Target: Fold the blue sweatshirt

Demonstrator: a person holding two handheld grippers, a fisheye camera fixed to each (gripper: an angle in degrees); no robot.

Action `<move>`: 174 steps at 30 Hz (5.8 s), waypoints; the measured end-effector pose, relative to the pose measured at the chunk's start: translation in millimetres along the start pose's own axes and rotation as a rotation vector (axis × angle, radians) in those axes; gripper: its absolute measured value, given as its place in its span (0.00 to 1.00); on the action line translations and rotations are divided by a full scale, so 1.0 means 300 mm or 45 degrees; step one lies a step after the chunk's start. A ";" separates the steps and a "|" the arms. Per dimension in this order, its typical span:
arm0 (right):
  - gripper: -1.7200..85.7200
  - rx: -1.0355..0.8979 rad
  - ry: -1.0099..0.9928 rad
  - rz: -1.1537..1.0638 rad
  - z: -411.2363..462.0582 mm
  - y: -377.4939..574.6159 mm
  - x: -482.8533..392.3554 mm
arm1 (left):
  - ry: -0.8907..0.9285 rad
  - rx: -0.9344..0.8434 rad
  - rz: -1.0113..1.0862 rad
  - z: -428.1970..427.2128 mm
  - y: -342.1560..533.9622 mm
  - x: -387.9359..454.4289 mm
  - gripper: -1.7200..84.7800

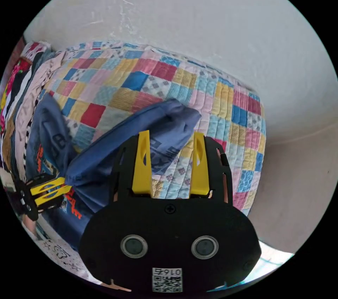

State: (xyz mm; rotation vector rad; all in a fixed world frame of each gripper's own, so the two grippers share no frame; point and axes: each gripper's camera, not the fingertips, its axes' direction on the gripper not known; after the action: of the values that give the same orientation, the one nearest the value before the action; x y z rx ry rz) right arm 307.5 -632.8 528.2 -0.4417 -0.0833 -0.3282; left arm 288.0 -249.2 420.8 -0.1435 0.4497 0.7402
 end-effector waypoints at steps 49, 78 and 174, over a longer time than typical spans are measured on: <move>0.14 0.374 -0.169 -0.398 -0.241 1.258 -0.175 | -0.003 0.078 -0.201 -0.553 0.701 0.066 0.17; 0.07 0.300 -0.304 -0.358 -0.184 1.504 -0.088 | 0.384 0.098 -0.058 -0.556 0.919 0.264 0.17; 0.17 0.140 -0.441 -0.516 -0.156 1.431 -0.307 | -0.395 -0.200 -0.494 -0.972 1.470 -0.156 0.16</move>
State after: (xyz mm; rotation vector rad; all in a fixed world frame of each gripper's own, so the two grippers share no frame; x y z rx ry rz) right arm 362.2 -259.9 298.1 -0.3673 -0.5312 -0.6397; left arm -142.1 -36.8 193.9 -0.2511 0.0613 0.4042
